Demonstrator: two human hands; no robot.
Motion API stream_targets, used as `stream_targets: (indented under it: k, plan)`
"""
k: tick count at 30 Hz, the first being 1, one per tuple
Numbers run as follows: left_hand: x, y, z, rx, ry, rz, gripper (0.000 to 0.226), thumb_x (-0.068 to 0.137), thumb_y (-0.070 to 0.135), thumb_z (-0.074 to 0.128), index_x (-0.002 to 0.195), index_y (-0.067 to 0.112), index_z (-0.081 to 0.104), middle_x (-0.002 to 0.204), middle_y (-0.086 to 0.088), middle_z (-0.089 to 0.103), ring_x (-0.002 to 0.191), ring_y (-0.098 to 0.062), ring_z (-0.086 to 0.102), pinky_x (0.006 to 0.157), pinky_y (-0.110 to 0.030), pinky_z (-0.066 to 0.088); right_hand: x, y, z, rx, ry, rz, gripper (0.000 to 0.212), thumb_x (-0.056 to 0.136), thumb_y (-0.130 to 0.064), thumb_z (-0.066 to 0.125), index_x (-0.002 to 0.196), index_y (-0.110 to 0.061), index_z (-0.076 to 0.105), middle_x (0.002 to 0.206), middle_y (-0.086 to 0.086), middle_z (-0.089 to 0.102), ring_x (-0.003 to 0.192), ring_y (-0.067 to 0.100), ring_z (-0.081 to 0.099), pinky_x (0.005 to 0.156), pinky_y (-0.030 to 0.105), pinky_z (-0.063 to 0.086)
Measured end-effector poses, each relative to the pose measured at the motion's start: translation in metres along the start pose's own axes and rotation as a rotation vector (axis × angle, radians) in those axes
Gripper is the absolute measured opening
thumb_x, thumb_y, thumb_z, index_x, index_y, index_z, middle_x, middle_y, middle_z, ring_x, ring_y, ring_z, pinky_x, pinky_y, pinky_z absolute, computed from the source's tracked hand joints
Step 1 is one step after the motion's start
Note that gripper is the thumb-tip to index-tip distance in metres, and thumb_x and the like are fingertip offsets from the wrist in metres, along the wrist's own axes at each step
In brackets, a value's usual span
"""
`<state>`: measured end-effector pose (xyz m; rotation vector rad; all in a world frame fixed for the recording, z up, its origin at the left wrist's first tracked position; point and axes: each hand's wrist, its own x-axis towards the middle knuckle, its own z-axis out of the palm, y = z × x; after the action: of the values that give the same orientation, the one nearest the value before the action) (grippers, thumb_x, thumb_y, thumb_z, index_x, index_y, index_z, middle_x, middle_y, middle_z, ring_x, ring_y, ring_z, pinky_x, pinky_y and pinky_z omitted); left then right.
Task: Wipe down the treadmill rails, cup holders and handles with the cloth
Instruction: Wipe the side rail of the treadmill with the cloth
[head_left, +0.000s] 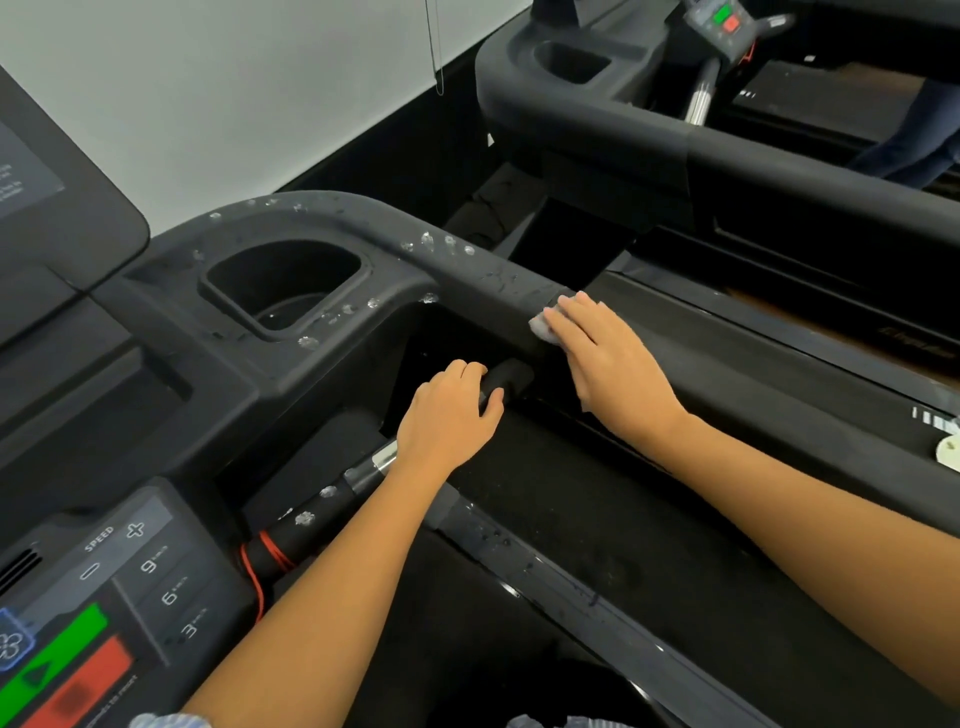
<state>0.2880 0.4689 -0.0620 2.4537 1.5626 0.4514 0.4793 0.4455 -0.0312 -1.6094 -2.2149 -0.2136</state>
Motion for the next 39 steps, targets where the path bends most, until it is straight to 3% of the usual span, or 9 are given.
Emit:
stream_targets:
  k: [4,9,18,21,23,26,30,35,39]
  plan:
    - [-0.001,0.002,-0.001,0.013,0.012,0.005,0.041,0.095,0.038,0.043,0.124,0.011,0.052,0.110,-0.003,0.059,0.091,-0.016,0.059,0.077,-0.029,0.045,0.024,-0.006,0.005,0.160,-0.021,0.216,0.044,0.091,-0.004,0.051,0.135,0.000,0.043,0.131,0.016,0.051,0.123,0.031,0.046,0.109,0.039,0.034]
    - [-0.003,0.004,-0.003,0.008,0.016,-0.005,0.041,0.094,0.038,0.044,0.124,0.011,0.052,0.109,-0.003,0.060,0.091,-0.016,0.060,0.078,-0.030,0.047,0.075,-0.005,0.013,0.275,-0.084,0.402,0.038,0.100,-0.017,0.037,0.133,-0.001,0.042,0.127,0.015,0.052,0.118,0.030,0.047,0.096,0.032,0.035]
    - [-0.002,0.005,-0.004,0.011,0.002,-0.029,0.043,0.094,0.040,0.043,0.126,0.012,0.051,0.115,-0.003,0.059,0.098,-0.019,0.059,0.081,-0.030,0.045,0.071,-0.012,0.015,0.233,-0.126,0.012,0.040,0.098,-0.014,0.042,0.136,-0.002,0.041,0.134,0.013,0.047,0.123,0.026,0.043,0.106,0.032,0.032]
    - [-0.003,0.006,-0.005,0.002,0.012,-0.037,0.042,0.094,0.039,0.044,0.126,0.013,0.052,0.115,-0.002,0.059,0.097,-0.018,0.059,0.080,-0.029,0.045,0.061,-0.001,0.008,0.274,-0.063,0.167,0.026,0.098,-0.016,0.038,0.117,-0.004,0.052,0.112,0.010,0.055,0.104,0.024,0.052,0.089,0.033,0.041]
    - [-0.003,0.006,-0.005,-0.006,0.020,-0.036,0.042,0.094,0.039,0.044,0.125,0.013,0.053,0.111,-0.002,0.060,0.094,-0.018,0.060,0.079,-0.029,0.046,0.074,0.005,0.003,0.271,-0.152,0.334,0.024,0.099,-0.017,0.033,0.107,-0.004,0.052,0.104,0.013,0.056,0.099,0.031,0.054,0.076,0.032,0.038]
    - [-0.003,0.006,-0.005,-0.014,0.033,-0.031,0.040,0.093,0.038,0.046,0.123,0.012,0.055,0.106,-0.002,0.062,0.090,-0.017,0.060,0.077,-0.030,0.048,0.100,0.011,0.010,0.235,-0.287,0.436,0.032,0.100,-0.015,0.028,0.113,0.004,0.050,0.111,0.023,0.055,0.102,0.040,0.053,0.077,0.035,0.038]
    - [-0.001,0.006,-0.004,-0.019,0.030,-0.034,0.041,0.093,0.038,0.046,0.123,0.012,0.055,0.107,-0.002,0.061,0.090,-0.017,0.061,0.077,-0.030,0.048,0.115,-0.003,0.040,0.216,-0.181,0.230,0.042,0.097,-0.029,0.024,0.115,-0.001,0.050,0.107,0.014,0.057,0.094,0.028,0.055,0.074,0.033,0.041]
    - [-0.001,0.008,-0.006,-0.030,0.034,-0.052,0.041,0.092,0.038,0.047,0.124,0.014,0.054,0.109,0.000,0.061,0.091,-0.015,0.060,0.078,-0.028,0.048,0.084,-0.014,0.042,0.073,-0.135,-0.074,0.046,0.094,-0.017,0.044,0.135,0.003,0.039,0.130,0.019,0.048,0.116,0.033,0.046,0.101,0.043,0.040]
    - [-0.003,0.008,-0.007,-0.046,0.039,-0.056,0.041,0.093,0.038,0.046,0.126,0.015,0.053,0.113,0.001,0.060,0.097,-0.013,0.059,0.079,-0.023,0.042,0.065,-0.005,0.024,0.139,-0.096,-0.015,0.032,0.092,-0.015,0.048,0.121,-0.001,0.048,0.115,0.012,0.053,0.103,0.026,0.050,0.092,0.038,0.043]
